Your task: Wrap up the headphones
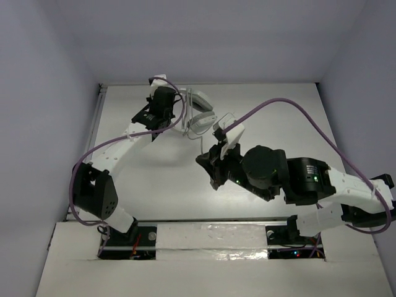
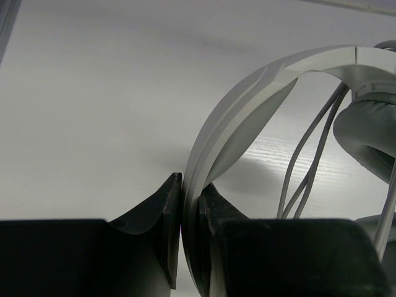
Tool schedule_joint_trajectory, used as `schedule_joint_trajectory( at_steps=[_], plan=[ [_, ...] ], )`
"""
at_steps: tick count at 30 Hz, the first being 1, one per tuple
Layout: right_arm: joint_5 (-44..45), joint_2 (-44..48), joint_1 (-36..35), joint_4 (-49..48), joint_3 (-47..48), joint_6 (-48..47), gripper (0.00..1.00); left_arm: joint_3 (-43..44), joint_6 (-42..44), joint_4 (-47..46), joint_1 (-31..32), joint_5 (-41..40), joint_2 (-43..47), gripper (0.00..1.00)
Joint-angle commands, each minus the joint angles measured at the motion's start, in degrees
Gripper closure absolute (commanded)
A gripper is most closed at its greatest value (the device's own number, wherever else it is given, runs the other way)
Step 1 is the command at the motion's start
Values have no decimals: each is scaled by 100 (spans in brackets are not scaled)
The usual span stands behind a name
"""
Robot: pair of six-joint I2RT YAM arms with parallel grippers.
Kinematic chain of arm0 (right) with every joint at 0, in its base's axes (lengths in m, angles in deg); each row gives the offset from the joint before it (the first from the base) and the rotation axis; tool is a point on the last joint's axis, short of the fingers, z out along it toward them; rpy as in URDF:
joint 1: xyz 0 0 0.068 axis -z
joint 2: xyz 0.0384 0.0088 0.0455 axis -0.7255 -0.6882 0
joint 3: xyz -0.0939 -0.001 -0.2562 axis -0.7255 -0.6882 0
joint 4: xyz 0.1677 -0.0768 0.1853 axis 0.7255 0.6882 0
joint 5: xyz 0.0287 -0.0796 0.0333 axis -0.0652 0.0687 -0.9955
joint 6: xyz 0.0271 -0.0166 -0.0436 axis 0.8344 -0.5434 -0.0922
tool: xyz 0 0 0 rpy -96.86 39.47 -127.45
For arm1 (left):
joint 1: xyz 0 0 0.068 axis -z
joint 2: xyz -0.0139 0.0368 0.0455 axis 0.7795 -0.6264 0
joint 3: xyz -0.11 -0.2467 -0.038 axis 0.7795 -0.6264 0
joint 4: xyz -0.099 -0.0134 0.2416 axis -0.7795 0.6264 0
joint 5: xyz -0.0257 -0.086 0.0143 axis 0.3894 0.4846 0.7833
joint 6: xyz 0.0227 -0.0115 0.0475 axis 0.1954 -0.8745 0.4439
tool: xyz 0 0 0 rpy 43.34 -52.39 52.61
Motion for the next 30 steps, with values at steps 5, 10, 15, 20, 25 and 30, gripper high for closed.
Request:
schedule_joint_trajectory(
  at_steps=[5, 10, 15, 20, 25, 30],
  plan=[
    [682, 146, 320, -410, 485, -992, 100, 111, -37, -451, 506, 28, -16, 100],
    [699, 191, 743, -849, 644, -1440, 100, 32, -98, -363, 762, 256, -35, 100],
    [366, 208, 1665, -1219, 583, -1711, 100, -336, -213, -398, 1095, 694, 229, 100],
    [-214, 68, 2702, -1571, 504, -1836, 100, -837, -196, -469, 1350, 1056, 606, 100],
    [-829, -204, 3493, -1790, 311, -1836, 100, -1224, 68, -679, 1491, 1556, 1159, 100],
    [-1375, -389, 4398, -2018, -40, -1590, 100, -1523, 200, -732, 1491, 2074, 1653, 100]
  ],
)
